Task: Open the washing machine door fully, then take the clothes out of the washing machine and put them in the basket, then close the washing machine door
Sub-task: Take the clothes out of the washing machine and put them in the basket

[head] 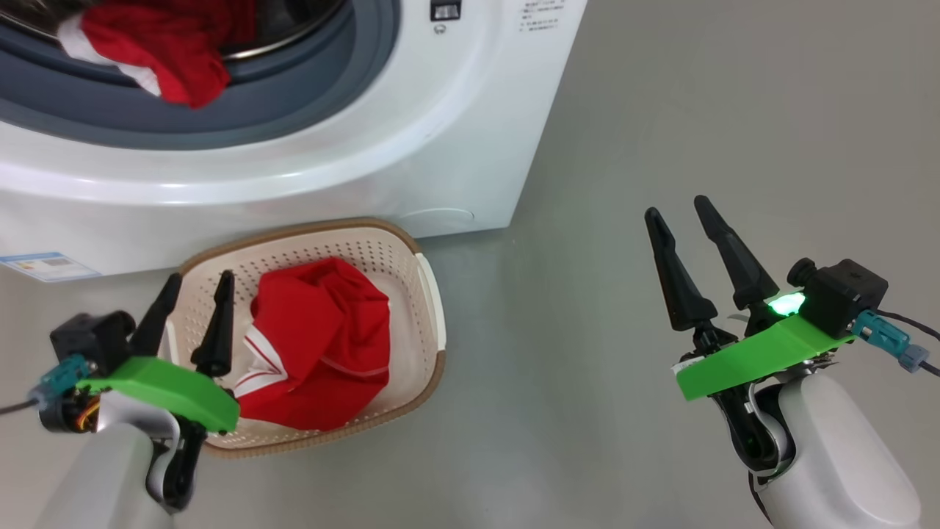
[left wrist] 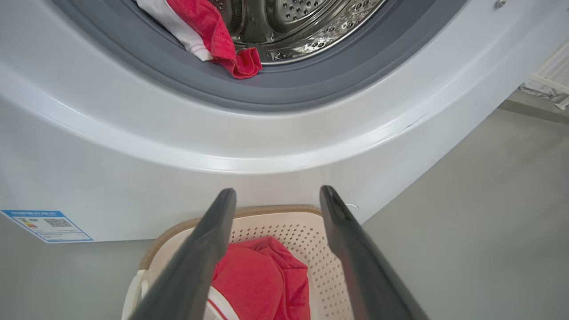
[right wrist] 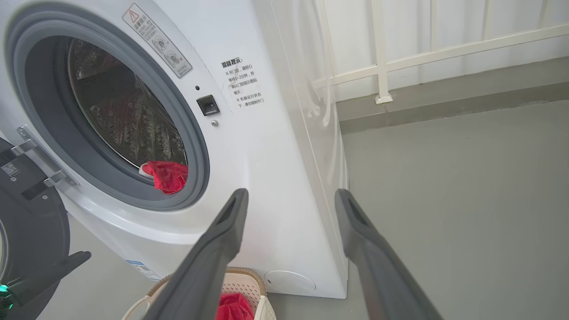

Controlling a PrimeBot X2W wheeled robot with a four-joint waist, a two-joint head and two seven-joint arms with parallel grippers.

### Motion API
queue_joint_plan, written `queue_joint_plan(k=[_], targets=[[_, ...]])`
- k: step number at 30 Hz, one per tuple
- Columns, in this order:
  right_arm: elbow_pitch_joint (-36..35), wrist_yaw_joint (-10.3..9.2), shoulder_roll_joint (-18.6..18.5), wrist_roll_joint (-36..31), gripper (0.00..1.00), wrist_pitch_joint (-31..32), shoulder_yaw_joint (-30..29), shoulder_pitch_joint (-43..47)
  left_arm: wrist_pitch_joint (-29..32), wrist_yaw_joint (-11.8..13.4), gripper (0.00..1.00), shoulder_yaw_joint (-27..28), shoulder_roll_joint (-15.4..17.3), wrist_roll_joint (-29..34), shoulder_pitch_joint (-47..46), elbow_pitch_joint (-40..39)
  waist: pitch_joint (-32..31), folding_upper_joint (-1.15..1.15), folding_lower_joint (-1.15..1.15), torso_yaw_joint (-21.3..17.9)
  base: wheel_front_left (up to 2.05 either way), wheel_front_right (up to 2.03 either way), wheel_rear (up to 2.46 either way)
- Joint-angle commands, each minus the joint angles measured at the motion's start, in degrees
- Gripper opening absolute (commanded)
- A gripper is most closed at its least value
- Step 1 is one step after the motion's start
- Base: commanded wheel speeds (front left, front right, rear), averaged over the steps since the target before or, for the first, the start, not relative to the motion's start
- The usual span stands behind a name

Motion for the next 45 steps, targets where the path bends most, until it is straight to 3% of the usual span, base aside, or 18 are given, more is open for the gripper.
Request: queue_joint_plan(k=[1, 13, 26, 45], targets=[[-1.09, 0.09, -0.26, -0.40, 1.00, -0.27, 0.99, 1.24, -0.70, -0.17, 1.00, 2.97, 2.08, 1.35, 1.32, -2.56, -1.38, 0.00, 0.00, 1.06, 0.00, 0.00, 0.00], [-0.01, 0.09, -0.86, 0.19, 1.00, -0.27, 1.44, 3.53, -0.70, 1.85, 1.00, 10.92, 0.63, 6.53, 12.22, -17.97, -6.48, 0.00, 0.00, 3.06, 0.00, 0.00, 0.00], [0.07, 0.09, -2.05, 0.48, 1.00, -0.27, 0.78, 5.49, -0.70, 4.30, 1.00, 14.43, -0.30, 8.79, 21.10, -29.40, -10.29, 0.00, 0.00, 4.52, 0.00, 0.00, 0.00], [-0.06, 0.09, -2.02, -1.05, 1.00, -0.27, -0.08, 6.72, -0.70, 6.47, 1.00, 15.32, -0.98, 10.89, 24.82, -34.54, -11.89, 0.00, 0.00, 5.33, 0.00, 0.00, 0.00]])
